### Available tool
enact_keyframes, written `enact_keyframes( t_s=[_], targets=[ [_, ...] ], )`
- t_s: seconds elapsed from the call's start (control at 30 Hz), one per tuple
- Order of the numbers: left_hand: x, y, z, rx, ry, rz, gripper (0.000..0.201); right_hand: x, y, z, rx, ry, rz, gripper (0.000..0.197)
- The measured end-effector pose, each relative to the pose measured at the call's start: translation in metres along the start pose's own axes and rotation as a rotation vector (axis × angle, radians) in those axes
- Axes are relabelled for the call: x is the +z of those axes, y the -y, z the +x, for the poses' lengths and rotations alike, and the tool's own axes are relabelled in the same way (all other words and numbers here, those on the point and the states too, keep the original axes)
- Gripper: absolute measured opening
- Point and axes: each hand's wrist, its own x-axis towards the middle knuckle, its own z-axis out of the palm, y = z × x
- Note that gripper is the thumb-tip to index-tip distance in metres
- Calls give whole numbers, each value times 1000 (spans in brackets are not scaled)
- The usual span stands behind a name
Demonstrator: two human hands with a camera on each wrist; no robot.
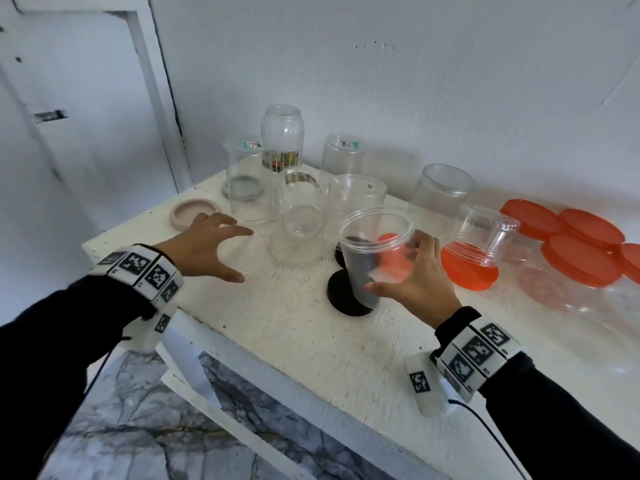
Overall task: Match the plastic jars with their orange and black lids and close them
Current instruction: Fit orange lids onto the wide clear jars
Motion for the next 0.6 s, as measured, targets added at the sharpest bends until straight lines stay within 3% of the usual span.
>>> enact_keyframes(
  t_s=[0.13, 0.3, 0.5, 0.6],
  targets=[
    [-14, -17, -27, 90, 36, -108, 111, -4, -7, -6, 48, 40, 141, 99],
    [-12, -63, -31, 325, 108, -237, 85, -11, -24, -13, 103, 30, 249, 100],
    [1, -133, -8, 578, 12, -352, 80, -34, -54, -33, 161, 44, 298, 102],
    [8, -163, 3, 629, -23, -400, 80, -49, -67, -47, 214, 30, 365, 96]
  ],
)
